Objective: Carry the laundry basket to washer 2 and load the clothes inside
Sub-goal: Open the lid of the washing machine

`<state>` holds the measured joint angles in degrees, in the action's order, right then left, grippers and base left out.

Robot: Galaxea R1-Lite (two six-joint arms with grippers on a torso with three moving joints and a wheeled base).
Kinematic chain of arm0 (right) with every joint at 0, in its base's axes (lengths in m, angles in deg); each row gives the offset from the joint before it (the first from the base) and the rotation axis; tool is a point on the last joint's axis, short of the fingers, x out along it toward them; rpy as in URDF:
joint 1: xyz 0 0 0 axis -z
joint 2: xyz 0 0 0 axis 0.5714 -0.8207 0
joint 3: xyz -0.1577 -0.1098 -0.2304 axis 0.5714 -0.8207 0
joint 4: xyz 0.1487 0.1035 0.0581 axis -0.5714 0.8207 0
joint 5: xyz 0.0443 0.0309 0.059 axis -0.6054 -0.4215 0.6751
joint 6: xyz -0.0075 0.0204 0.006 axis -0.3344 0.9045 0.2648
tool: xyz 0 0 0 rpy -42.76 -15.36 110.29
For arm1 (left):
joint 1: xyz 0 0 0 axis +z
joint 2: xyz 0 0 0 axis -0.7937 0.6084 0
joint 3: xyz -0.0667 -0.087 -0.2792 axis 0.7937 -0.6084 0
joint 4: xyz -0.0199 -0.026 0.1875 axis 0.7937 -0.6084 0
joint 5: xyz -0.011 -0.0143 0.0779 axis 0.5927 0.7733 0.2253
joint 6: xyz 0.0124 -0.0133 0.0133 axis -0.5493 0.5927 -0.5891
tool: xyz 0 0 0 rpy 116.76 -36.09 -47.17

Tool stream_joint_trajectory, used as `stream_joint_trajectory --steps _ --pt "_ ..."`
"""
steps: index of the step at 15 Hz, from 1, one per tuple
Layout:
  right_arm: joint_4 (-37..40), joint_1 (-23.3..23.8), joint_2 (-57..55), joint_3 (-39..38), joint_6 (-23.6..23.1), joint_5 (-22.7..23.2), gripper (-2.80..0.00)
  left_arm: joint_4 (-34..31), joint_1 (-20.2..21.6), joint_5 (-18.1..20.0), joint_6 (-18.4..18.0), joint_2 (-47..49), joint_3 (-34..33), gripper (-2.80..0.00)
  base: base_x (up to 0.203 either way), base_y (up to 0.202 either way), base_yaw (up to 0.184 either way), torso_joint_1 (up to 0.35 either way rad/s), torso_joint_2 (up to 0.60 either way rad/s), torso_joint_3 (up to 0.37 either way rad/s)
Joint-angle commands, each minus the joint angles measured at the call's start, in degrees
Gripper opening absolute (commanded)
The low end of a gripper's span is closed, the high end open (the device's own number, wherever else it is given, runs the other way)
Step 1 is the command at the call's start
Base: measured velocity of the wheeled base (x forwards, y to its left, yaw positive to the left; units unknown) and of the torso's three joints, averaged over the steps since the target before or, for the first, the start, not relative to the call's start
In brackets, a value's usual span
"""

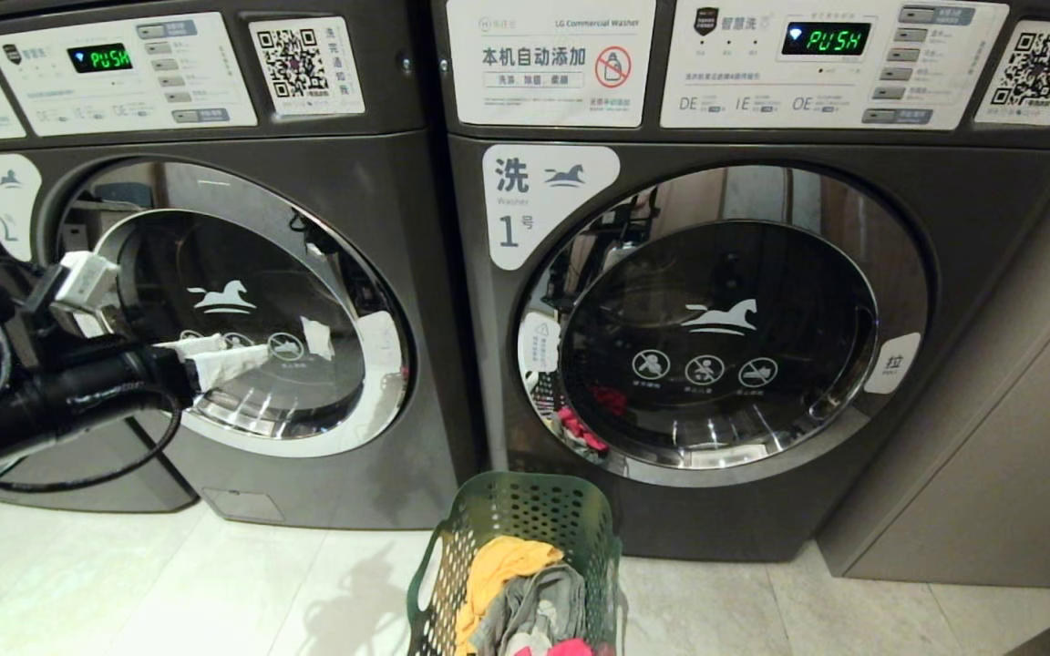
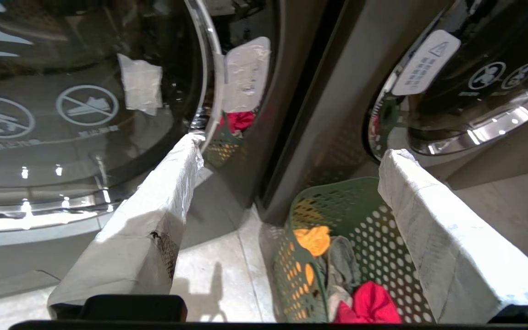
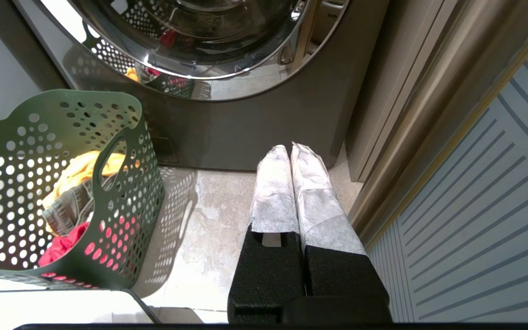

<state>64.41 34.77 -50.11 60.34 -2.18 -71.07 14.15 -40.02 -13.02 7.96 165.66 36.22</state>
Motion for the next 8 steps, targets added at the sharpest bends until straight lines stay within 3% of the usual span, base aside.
stream_joint_trajectory --steps 1,5,8 --pt "0.05 -0.01 -0.07 0.00 -0.01 0.00 -2.80 2.23 0.69 0.54 -0.29 3.52 -0.04 0.00 0.000 0.000 0.000 0.000 0.00 0.000" --pt "0.05 -0.01 -0.07 0.00 -0.01 0.00 -2.80 12.64 0.62 0.88 -0.28 11.39 -3.83 0.00 0.000 0.000 0.000 0.000 0.00 0.000" --pt "0.05 -0.01 -0.07 0.00 -0.01 0.00 -2.80 19.16 1.83 2.80 0.00 18.89 -2.42 0.00 0.000 0.000 0.000 0.000 0.00 0.000"
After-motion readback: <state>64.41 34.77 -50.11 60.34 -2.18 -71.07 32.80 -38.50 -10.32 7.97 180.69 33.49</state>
